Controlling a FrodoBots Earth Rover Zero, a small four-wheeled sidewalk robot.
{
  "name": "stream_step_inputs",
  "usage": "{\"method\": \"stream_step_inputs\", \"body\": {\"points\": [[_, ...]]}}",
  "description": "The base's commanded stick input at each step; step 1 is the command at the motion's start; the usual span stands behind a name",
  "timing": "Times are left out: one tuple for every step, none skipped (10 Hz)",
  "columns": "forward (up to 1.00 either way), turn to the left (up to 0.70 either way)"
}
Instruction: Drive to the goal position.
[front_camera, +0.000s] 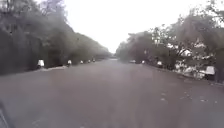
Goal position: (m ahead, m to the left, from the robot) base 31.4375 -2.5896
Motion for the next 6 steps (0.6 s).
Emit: {"method": "stream_step_inputs", "body": {"points": [[1.00, 0.00], [1.00, 0.00], [1.00, 0.00], [1.00, 0.00], [1.00, 0.00], [1.00, 0.00]]}}
